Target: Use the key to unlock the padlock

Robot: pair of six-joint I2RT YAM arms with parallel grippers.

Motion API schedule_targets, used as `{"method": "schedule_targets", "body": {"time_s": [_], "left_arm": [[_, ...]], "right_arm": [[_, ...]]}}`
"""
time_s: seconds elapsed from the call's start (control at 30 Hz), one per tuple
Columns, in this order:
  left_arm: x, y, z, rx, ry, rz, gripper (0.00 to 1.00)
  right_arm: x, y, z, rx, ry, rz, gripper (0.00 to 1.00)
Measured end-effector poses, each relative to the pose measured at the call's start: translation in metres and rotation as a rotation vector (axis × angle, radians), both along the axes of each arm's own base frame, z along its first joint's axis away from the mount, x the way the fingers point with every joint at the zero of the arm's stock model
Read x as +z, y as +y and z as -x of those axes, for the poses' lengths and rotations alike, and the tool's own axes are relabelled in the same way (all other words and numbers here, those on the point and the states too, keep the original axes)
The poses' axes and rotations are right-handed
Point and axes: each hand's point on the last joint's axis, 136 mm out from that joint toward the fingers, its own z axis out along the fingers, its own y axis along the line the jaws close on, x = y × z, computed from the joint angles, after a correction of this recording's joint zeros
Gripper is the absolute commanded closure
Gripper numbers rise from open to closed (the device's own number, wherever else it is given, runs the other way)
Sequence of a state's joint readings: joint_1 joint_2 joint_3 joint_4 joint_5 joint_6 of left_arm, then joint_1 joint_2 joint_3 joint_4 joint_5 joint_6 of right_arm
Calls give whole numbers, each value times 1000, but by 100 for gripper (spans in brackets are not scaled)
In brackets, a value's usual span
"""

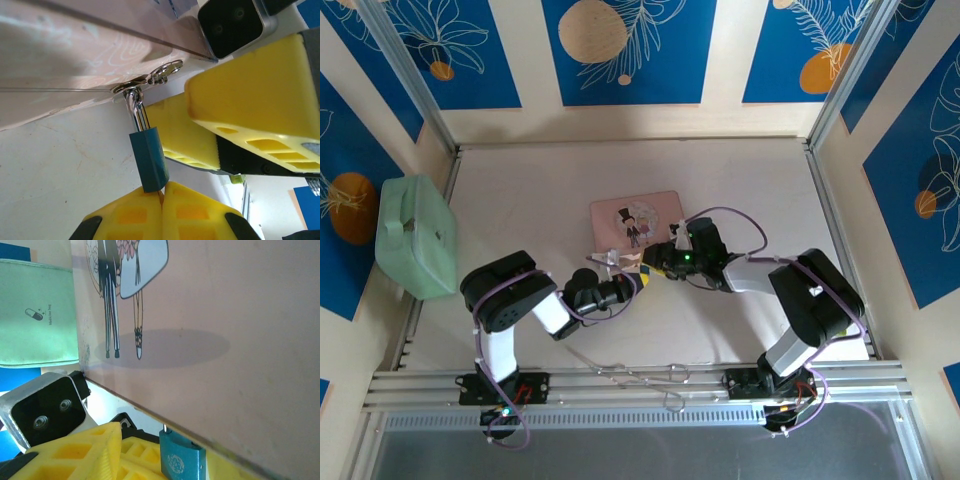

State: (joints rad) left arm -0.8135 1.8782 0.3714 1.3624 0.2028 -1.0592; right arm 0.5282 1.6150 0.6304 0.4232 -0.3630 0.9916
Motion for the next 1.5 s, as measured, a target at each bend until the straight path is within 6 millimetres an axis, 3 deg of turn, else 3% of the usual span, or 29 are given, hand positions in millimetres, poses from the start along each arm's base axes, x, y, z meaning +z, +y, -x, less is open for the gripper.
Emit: {"method": "schedule_targets", "body": {"time_s": [0.53, 0.83, 1.17, 1.5], "left_arm": [[2, 4, -3, 13, 10, 10, 100], [2, 5, -3, 13, 14, 12, 100], [2, 5, -3, 10, 15, 14, 100], [2, 6, -3, 4, 17, 15, 100]], "right_arm": [[0, 1, -4, -4, 7, -5, 45], [0, -4, -3, -12, 31, 4, 49], [0, 5, -9, 8, 16, -21, 50], [1, -5, 9, -10, 31, -13, 47]]}}
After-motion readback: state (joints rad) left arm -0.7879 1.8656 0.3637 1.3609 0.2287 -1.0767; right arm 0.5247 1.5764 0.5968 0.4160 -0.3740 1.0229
